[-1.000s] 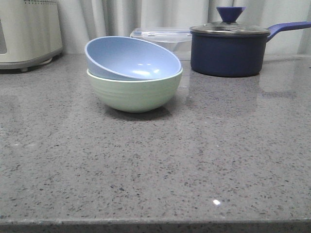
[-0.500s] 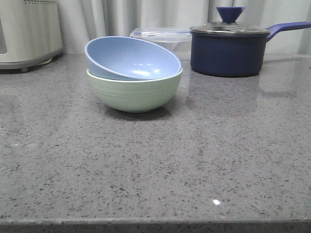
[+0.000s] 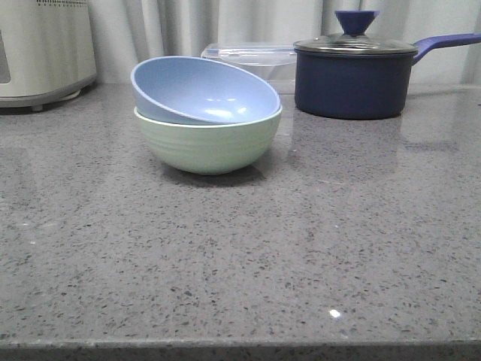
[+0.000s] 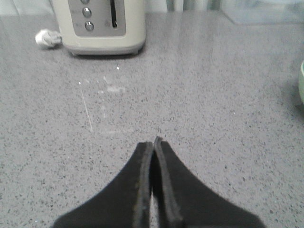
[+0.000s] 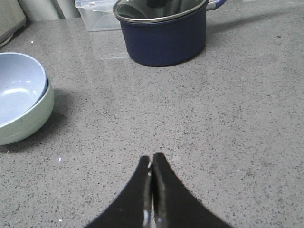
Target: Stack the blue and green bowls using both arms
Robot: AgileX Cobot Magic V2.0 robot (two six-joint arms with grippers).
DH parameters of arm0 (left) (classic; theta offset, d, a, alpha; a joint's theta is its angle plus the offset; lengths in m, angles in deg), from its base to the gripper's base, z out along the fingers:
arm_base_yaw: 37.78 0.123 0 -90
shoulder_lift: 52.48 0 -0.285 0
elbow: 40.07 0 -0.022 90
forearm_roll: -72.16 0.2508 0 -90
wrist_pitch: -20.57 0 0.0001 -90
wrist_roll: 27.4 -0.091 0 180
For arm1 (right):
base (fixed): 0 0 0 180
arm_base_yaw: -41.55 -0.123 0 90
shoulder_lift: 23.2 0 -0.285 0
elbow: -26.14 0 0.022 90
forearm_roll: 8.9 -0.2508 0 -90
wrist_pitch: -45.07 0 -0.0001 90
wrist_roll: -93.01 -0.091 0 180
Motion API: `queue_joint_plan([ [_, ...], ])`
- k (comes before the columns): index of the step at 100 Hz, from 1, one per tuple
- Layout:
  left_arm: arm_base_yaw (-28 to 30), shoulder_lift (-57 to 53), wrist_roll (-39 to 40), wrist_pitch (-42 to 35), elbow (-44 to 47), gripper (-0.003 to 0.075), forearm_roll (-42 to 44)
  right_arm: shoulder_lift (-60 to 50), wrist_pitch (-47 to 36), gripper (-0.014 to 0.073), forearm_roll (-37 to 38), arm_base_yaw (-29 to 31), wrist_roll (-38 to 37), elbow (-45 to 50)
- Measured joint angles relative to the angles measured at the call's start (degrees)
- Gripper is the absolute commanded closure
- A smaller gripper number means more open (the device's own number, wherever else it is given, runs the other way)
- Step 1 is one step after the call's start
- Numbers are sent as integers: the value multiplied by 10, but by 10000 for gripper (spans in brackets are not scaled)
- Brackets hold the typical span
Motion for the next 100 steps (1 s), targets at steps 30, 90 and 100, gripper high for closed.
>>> queue_joint_plan([
  [30, 0, -118, 0, -88, 127, 741, 0, 0, 0, 666, 0, 0, 0, 0],
  [90, 0, -185, 0, -125, 170, 741, 0, 0, 0, 666, 1, 0, 0, 0],
  [100, 0, -185, 0, -125, 170, 741, 0, 0, 0, 666, 2, 0, 0, 0],
])
